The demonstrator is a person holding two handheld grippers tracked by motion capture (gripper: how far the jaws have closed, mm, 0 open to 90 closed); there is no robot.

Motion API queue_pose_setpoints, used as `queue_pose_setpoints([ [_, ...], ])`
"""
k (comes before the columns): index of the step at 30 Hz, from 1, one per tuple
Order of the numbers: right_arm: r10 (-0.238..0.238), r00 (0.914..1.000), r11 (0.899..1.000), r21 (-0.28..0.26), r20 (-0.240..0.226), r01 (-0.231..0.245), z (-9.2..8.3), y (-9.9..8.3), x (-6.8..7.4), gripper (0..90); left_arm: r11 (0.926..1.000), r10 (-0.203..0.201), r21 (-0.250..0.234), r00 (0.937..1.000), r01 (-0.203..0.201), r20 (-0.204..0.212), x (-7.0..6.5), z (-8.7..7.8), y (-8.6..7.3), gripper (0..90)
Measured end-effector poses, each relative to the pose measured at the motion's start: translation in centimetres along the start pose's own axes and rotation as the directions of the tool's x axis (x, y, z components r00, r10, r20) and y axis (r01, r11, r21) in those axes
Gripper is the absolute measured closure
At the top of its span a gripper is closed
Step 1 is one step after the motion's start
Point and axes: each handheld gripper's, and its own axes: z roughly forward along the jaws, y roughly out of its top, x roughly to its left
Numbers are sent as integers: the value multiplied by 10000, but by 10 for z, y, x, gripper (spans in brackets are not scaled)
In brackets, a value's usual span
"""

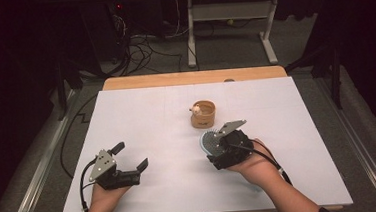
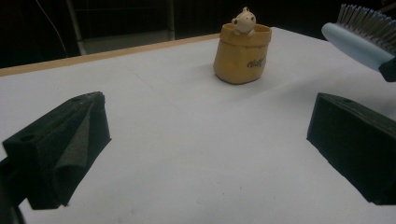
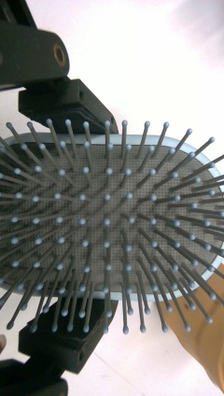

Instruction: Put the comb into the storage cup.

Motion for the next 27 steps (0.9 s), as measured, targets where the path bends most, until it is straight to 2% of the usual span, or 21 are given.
queue_pose_setpoints([
  [6,122,9997,9956,-930,204,-103,-14,-1,-4,207,10000,-12,7,10000,12,8,0,0,0,3],
  [15,321,9989,9785,-2046,330,-247,-29,-5,-10,207,10000,-31,9,10000,31,31,0,0,0,3],
  [21,568,9974,9608,-2738,432,-428,-36,-10,-13,207,10000,-2,68,10000,1,65,-1,0,-1,3],
  [27,852,9947,9390,-3384,570,-611,-39,-16,-16,207,9999,-26,104,10000,25,86,-1,0,-1,3],
])
